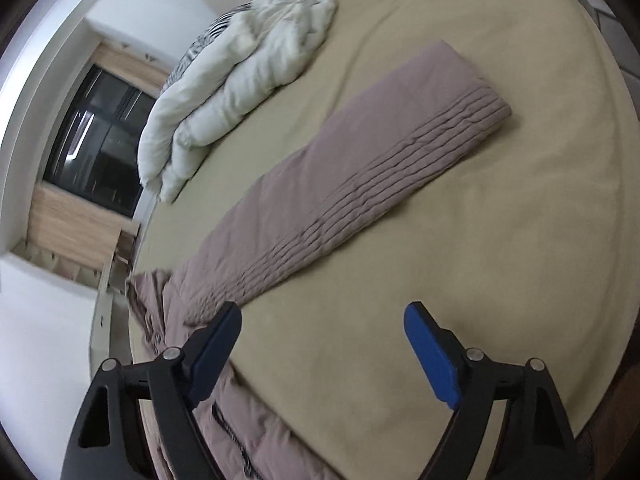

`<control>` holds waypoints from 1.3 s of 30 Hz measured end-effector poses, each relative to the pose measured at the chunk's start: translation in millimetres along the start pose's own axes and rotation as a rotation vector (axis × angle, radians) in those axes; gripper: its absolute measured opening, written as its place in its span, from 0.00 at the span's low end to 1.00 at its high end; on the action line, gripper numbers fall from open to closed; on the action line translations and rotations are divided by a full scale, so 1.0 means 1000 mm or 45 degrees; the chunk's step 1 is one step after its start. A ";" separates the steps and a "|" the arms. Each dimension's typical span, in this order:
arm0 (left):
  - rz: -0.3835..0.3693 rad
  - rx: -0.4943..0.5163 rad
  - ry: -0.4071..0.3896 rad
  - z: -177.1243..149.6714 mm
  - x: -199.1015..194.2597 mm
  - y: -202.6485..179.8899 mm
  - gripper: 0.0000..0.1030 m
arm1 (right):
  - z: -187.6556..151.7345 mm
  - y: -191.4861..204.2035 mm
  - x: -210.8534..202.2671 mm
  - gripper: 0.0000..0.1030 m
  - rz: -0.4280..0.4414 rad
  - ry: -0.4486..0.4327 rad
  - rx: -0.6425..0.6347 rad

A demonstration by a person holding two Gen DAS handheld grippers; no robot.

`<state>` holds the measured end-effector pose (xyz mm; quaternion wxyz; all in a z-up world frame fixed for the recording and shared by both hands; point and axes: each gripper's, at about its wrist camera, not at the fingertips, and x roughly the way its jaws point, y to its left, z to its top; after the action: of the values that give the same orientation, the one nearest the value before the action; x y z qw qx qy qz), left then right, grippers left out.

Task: Fold large clothes
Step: 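Grasp the coat sleeve cuff with the right gripper and fold it across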

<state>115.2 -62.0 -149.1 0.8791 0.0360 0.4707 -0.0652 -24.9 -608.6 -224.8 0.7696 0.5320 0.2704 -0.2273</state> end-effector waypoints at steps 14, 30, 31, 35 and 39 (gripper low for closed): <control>-0.253 -0.177 -0.032 0.061 0.052 -0.016 0.92 | 0.081 -0.050 0.043 0.27 0.016 -0.117 0.292; -0.631 -0.558 -0.034 0.114 0.101 0.070 0.90 | -0.128 0.310 0.094 0.14 0.104 -0.033 -1.361; -0.656 -0.584 -0.017 0.116 0.109 0.075 0.90 | -0.158 0.313 0.109 0.14 0.065 -0.009 -1.465; -0.730 -0.662 0.057 0.115 0.142 0.082 0.90 | -0.231 0.290 0.160 0.16 -0.050 0.142 -1.638; -0.821 -0.729 0.139 0.126 0.179 0.072 0.90 | -0.249 0.270 0.159 0.20 -0.045 0.121 -1.677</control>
<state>328.0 -21.1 -228.3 0.7621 -0.3548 0.5027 -0.2013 223.5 -294.8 -212.9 0.9176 -0.0450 0.3950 -0.0032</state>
